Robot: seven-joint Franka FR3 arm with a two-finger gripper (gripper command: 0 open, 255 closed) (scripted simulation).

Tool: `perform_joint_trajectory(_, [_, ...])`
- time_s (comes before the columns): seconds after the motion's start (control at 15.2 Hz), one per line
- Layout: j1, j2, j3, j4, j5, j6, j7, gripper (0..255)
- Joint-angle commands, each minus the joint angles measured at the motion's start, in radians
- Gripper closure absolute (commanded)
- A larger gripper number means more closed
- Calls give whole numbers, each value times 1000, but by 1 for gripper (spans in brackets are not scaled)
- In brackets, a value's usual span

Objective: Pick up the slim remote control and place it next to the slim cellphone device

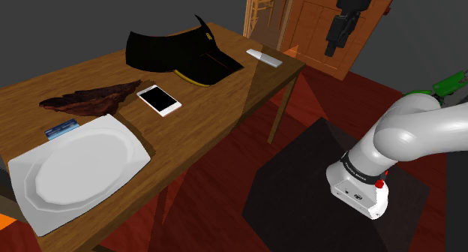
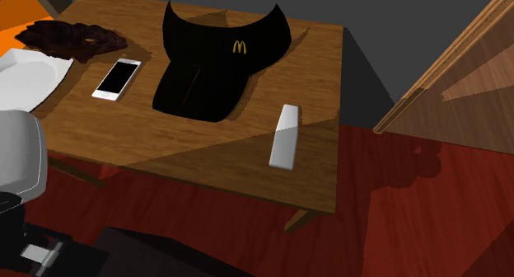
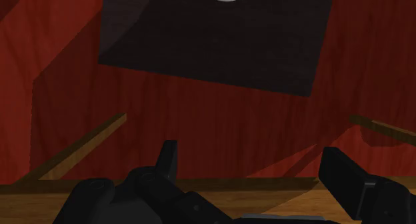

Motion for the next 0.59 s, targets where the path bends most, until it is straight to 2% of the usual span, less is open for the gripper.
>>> perform_joint_trajectory(0.0, [0,0,0,0,0,0,0,0])
perform_joint_trajectory(0.53, [-18,232,-70,15,-50,239,-80,0])
